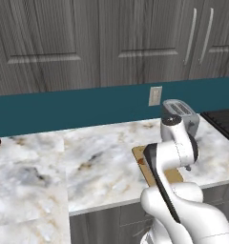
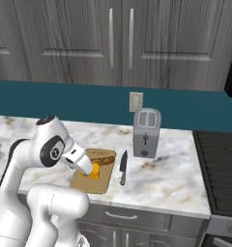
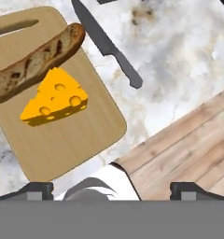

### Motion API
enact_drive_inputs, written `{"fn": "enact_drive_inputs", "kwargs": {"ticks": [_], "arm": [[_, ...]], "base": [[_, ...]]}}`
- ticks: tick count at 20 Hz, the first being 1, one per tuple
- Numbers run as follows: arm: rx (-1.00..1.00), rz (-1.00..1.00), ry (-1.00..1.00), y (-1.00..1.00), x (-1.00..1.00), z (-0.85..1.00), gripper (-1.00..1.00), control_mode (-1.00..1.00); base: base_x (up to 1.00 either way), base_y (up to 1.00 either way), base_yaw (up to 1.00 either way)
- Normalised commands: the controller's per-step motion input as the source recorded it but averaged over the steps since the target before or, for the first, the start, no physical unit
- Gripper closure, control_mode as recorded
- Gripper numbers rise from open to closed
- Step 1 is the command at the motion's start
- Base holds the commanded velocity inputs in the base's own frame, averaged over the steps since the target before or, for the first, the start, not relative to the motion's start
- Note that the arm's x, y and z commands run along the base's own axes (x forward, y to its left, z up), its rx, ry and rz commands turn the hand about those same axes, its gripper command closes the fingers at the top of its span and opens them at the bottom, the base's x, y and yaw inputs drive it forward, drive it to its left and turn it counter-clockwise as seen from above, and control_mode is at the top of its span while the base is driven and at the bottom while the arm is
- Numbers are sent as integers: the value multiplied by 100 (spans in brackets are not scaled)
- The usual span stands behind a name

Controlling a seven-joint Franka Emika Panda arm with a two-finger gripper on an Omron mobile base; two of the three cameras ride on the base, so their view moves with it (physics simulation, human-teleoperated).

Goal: Retrieve the sausage and cheese from the fridge and place them on the cutting board on the counter.

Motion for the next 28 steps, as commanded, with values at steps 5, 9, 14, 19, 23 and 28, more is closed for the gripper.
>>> {"fn": "enact_drive_inputs", "kwargs": {"ticks": [5, 9, 14, 19, 23, 28], "arm": [[8, 24, -3, 2, -46, 17, -100, -100], [11, 10, -9, 0, -29, 14, -100, -100], [0, 0, 1, 0, 0, 0, -100, -100], [0, 0, 0, 0, 0, 0, -100, -100], [0, 0, 0, 0, 0, 0, -100, 100], [0, 0, 0, 0, 0, 0, -100, 100]], "base": [[0, 0, 0], [0, 0, 0], [0, 0, 0], [0, 0, 0], [0, 0, 0], [-17, -11, 0]]}}
